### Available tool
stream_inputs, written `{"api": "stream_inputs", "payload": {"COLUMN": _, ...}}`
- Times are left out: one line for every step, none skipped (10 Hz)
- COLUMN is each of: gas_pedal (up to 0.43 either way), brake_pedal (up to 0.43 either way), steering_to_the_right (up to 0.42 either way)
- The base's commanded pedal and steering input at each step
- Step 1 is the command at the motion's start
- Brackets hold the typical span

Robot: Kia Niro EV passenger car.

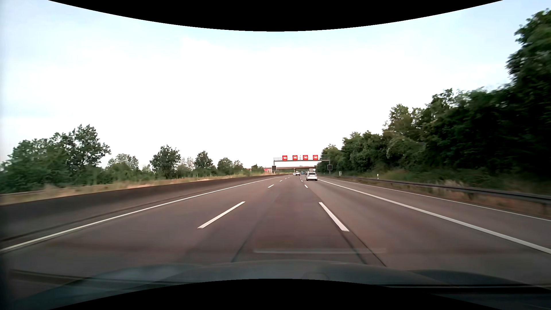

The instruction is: Follow the waypoints while adhering to traffic rules and regulations

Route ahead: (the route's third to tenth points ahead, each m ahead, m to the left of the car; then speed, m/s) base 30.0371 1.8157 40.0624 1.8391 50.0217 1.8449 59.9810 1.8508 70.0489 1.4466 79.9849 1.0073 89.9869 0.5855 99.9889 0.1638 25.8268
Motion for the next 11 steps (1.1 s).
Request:
{"api": "stream_inputs", "payload": {"gas_pedal": 0.189, "brake_pedal": 0.0, "steering_to_the_right": -0.003}}
{"api": "stream_inputs", "payload": {"gas_pedal": 0.189, "brake_pedal": 0.0, "steering_to_the_right": -0.003}}
{"api": "stream_inputs", "payload": {"gas_pedal": 0.189, "brake_pedal": 0.0, "steering_to_the_right": -0.003}}
{"api": "stream_inputs", "payload": {"gas_pedal": 0.189, "brake_pedal": 0.0, "steering_to_the_right": -0.002}}
{"api": "stream_inputs", "payload": {"gas_pedal": 0.189, "brake_pedal": 0.0, "steering_to_the_right": -0.002}}
{"api": "stream_inputs", "payload": {"gas_pedal": 0.189, "brake_pedal": 0.0, "steering_to_the_right": -0.002}}
{"api": "stream_inputs", "payload": {"gas_pedal": 0.189, "brake_pedal": 0.0, "steering_to_the_right": -0.002}}
{"api": "stream_inputs", "payload": {"gas_pedal": 0.189, "brake_pedal": 0.0, "steering_to_the_right": -0.001}}
{"api": "stream_inputs", "payload": {"gas_pedal": 0.189, "brake_pedal": 0.0, "steering_to_the_right": -0.002}}
{"api": "stream_inputs", "payload": {"gas_pedal": 0.189, "brake_pedal": 0.0, "steering_to_the_right": -0.001}}
{"api": "stream_inputs", "payload": {"gas_pedal": 0.189, "brake_pedal": 0.0, "steering_to_the_right": -0.001}}
